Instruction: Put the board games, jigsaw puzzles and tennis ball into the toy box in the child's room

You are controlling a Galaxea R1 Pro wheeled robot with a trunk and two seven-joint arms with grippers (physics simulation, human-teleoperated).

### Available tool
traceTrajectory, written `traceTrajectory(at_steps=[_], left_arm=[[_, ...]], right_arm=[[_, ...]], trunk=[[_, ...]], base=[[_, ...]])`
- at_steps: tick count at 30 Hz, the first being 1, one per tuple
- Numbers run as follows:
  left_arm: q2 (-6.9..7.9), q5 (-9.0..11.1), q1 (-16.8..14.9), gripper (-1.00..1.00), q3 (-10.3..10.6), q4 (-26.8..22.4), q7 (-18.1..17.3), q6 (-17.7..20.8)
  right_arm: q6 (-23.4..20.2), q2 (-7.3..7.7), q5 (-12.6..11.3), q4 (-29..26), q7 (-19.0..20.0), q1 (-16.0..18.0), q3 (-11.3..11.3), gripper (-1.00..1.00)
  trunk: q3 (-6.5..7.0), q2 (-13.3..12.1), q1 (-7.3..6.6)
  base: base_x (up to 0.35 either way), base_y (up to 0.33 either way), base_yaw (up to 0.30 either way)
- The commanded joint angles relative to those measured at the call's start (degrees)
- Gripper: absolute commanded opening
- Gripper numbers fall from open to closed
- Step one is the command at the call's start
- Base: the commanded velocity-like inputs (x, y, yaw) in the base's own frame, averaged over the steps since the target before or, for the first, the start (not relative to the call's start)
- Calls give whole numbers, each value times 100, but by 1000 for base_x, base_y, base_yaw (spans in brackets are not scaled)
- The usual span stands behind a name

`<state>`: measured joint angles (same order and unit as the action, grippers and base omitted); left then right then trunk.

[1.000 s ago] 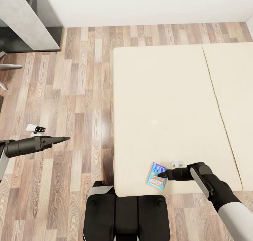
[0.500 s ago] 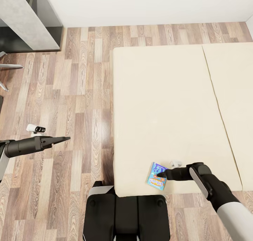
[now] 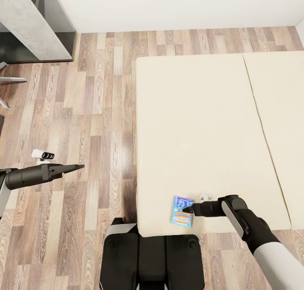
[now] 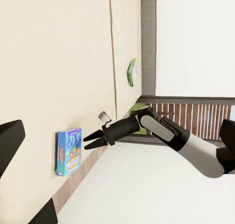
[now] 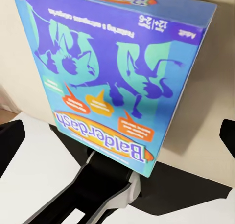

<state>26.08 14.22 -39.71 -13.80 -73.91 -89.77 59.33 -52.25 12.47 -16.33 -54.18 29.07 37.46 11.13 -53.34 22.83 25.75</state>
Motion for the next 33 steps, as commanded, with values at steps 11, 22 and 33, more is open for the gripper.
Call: traceTrajectory(at_steps=[11,22,33], left_arm=[[2,-14,-2,100,0,-1,-23,61],[3,-17,-2,100,4,-1,-23,61],[3,-23,-2,100,8,-1,-23,61]], right_arm=[[-14,2,7,-4,9,15,4,100],[-17,-175,-14,15,-131,54,13,100],[-14,-271,-19,44,-232,68,20,100]], trunk=[[-6,9,3],[-6,9,3],[-6,9,3]], base=[[0,0,0],[0,0,0],[0,0,0]])
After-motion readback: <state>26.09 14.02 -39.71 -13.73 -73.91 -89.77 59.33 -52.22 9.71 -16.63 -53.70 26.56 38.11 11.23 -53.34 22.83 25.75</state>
